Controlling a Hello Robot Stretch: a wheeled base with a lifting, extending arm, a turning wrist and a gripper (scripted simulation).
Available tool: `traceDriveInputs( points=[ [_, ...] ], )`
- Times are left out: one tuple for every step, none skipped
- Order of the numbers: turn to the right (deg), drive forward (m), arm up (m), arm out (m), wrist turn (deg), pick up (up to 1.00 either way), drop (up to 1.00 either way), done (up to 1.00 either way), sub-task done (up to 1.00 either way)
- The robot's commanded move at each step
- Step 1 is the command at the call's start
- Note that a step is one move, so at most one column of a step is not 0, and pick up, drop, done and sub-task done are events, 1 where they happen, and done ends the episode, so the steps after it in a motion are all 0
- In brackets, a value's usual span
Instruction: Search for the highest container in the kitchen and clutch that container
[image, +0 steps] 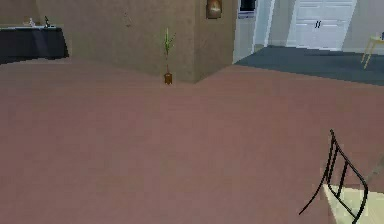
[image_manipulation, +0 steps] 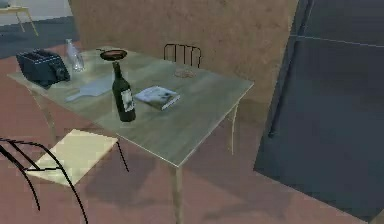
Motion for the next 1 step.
traceDriveInputs(
  points=[
    [0.0,0.85,0.0,0.0,0.0,0.0,0.0,0.0,0.0]
  ],
)
